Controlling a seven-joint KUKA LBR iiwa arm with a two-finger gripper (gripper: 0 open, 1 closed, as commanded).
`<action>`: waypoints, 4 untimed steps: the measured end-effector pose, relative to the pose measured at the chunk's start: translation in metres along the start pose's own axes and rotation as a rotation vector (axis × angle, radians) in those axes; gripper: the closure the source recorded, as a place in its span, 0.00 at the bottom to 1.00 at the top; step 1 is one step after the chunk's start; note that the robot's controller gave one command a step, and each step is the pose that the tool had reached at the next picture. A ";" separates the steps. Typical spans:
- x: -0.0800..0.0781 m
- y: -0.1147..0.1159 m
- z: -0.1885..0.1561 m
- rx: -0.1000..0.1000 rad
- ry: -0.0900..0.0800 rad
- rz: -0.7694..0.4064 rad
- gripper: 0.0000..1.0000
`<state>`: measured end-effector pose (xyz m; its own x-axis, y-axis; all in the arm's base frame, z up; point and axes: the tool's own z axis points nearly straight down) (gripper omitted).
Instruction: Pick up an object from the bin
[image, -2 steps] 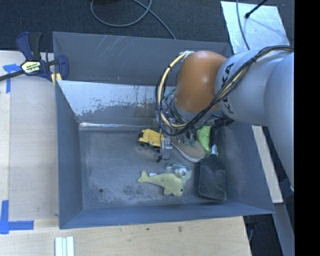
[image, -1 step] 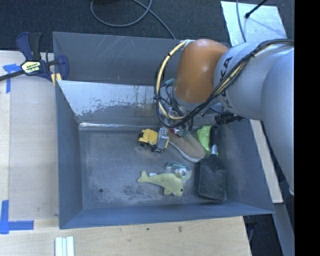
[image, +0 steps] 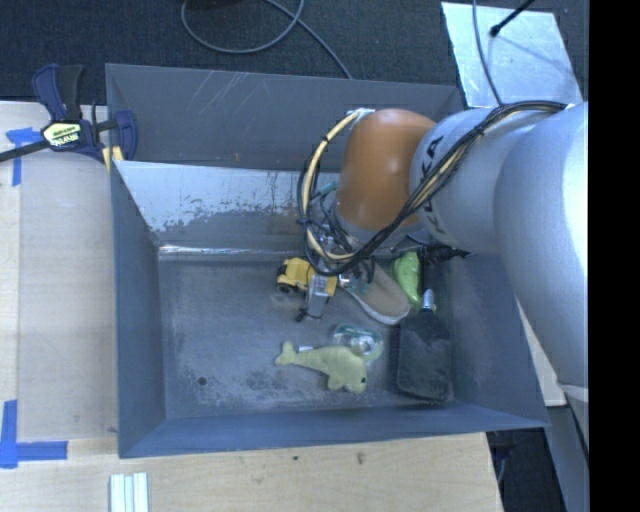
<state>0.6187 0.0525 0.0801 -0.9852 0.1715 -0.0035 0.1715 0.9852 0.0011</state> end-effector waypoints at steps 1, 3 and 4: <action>-0.004 0.001 0.021 -0.004 -0.007 0.119 1.00; -0.004 0.001 0.017 -0.004 -0.007 0.141 1.00; -0.003 0.000 0.011 -0.002 -0.004 0.133 1.00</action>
Offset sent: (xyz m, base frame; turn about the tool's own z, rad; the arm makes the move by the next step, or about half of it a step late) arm 0.0000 0.0000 0.0000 0.0000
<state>0.6218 0.0523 0.0687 -0.9537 0.3006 -0.0067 0.3005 0.9538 0.0042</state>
